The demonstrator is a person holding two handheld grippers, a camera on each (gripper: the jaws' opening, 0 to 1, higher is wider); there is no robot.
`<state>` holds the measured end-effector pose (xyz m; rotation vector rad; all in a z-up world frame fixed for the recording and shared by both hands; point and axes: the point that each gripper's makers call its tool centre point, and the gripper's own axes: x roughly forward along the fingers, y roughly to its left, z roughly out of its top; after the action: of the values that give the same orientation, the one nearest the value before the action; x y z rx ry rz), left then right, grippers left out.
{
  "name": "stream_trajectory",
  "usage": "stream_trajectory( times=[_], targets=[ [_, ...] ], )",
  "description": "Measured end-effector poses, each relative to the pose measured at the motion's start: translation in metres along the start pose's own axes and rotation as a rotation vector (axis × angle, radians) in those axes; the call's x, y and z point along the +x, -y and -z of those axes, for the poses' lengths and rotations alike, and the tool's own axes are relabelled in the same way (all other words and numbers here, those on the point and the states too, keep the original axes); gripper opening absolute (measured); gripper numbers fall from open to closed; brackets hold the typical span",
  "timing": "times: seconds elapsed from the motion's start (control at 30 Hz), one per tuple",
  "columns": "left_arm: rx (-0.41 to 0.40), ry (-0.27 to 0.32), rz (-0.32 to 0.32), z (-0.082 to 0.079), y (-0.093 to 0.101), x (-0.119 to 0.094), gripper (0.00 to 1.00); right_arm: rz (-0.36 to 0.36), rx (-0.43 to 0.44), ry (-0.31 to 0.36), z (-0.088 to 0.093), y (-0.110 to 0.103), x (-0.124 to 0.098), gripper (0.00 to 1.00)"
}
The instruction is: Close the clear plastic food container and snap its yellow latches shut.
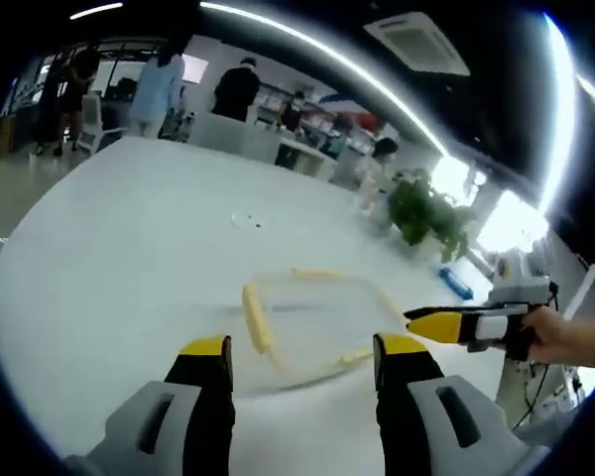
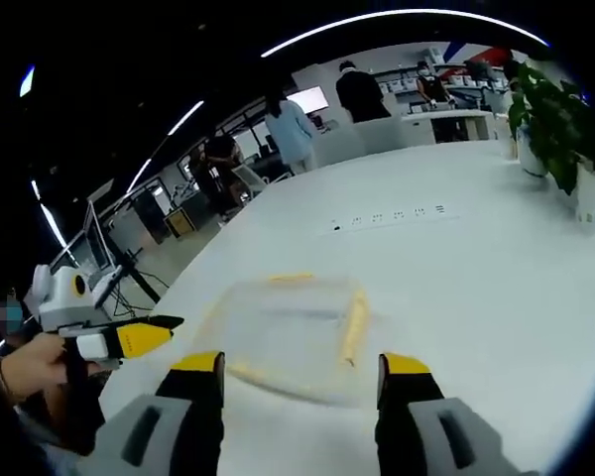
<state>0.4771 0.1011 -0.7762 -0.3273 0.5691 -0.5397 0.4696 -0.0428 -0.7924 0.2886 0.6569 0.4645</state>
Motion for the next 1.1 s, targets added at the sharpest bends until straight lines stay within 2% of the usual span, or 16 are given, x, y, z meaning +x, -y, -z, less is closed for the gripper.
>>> stream_trajectory(
  times=[0.67,1.0,1.1],
  targets=[
    [0.051,0.005,0.002,0.024,0.017,-0.050,0.62,-0.010,-0.049,0.015,0.021,-0.021,-0.049,0.65],
    [0.074,-0.020,0.015,0.048,0.027,-0.062,0.65,-0.008,-0.042,0.004,0.044,-0.026,-0.069,0.65],
    [0.077,-0.015,0.014,0.050,0.028,-0.068,0.65,-0.006,-0.046,0.000,0.052,-0.027,-0.074,0.65]
  ],
)
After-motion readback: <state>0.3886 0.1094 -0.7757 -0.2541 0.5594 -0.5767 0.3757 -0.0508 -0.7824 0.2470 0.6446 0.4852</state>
